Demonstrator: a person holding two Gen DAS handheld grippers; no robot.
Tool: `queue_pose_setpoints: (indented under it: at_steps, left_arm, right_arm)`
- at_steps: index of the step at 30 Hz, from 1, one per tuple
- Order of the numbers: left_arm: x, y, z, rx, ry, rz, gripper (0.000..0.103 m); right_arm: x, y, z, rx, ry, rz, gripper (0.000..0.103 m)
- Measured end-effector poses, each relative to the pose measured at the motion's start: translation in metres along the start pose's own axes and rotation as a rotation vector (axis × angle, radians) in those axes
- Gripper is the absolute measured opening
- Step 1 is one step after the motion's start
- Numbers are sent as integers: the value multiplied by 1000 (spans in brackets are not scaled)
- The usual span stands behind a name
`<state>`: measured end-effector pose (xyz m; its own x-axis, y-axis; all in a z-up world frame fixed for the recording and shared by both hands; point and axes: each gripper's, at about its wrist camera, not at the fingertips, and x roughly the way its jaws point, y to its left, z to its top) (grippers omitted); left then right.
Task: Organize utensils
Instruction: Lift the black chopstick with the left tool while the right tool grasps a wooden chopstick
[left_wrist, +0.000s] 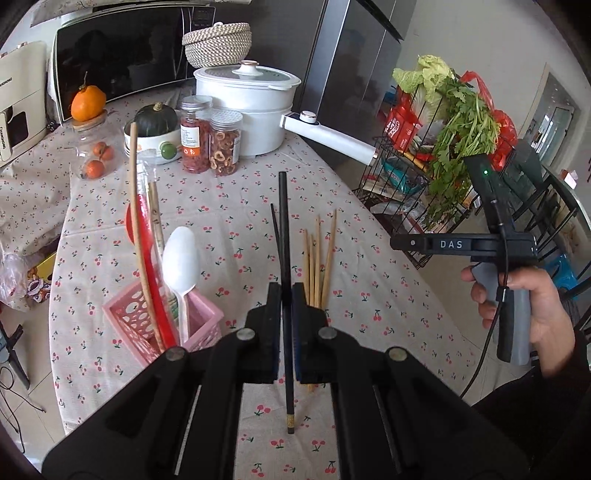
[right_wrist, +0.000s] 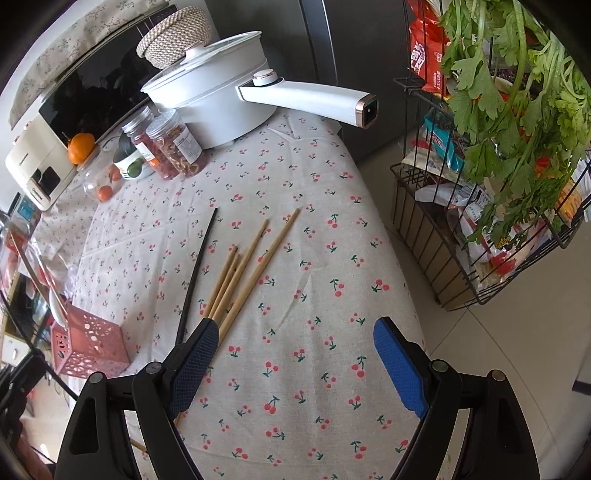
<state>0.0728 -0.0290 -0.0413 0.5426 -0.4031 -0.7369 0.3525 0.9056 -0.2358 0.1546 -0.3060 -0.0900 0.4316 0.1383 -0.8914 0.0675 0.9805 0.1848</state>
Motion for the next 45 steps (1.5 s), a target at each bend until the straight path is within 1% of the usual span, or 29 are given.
queue_pose_setpoints:
  at_steps: [2,5,9,12,13,14,15,17,19,22,24,26,28,29,30,32,33,35,36,38,40,43,45]
  left_arm:
    - [-7,3,0,-7,-11,-26,6]
    - [-22,4,-2,13,-48,-29,6]
    - [-33,7,-6,14,-67,-50,6]
    - [-38,9,-7,19,-79,-52,6]
    - [-39,10,-8,22,-82,-50,6]
    - [-40,12,-8,21,-86,-48,6]
    - [-40,13,-9,17,-87,-50,6]
    - [-42,18,-9,6,-90,-56,6]
    - [-44,21,-9,2,-94,-60,6]
    - [-47,25,-8,-2,-101,-61,6]
    - [-49,26,-7,-6,-104,-61,6]
    - [-49,29,-8,-10,-104,-62,6]
    - [-49,30,-8,-13,-100,-61,6]
    - [-48,31,-8,-15,-97,-61,6]
    - [-48,31,-9,-17,-96,-60,6]
    - [-48,32,-10,-21,-96,-59,6]
    - [-49,31,-10,-22,-98,-61,6]
    - [-51,30,-11,-17,-106,-65,6]
    - [-51,29,-11,-14,-109,-65,6]
    - [-51,27,-12,-11,-111,-62,6]
    - [-52,27,-13,-13,-115,-59,6]
    - [-56,26,-13,-12,-129,-51,6]
    - [-59,26,-14,-12,-142,-45,6]
  right_arm:
    - [6,3,1,-3,8,-2,87]
    - [21,4,5,12,34,-8,87]
    - [39,6,13,57,49,-11,87]
    - [53,7,19,99,54,-16,85]
    - [59,7,22,116,59,-18,82]
    - [66,6,23,133,67,-18,76]
    - [73,6,25,152,77,-14,72]
    - [86,5,28,186,97,-4,55]
    - [95,7,32,205,102,-7,47]
    - [104,14,37,209,98,-23,46]
    - [111,19,39,208,111,-32,42]
    - [115,29,41,163,105,-87,39]
    - [118,43,40,79,111,-161,36]
    - [119,49,39,32,118,-198,33]
    - [119,54,37,3,117,-212,30]
    - [118,53,36,11,129,-189,15]
    - [117,50,35,22,133,-173,13]
    - [115,45,33,31,135,-148,7]
    - [113,42,32,40,139,-131,7]
    - [110,33,30,84,142,-69,7]
    - [103,28,27,112,130,-31,7]
    - [79,27,24,113,80,9,7]
    - [58,29,22,95,29,34,7]
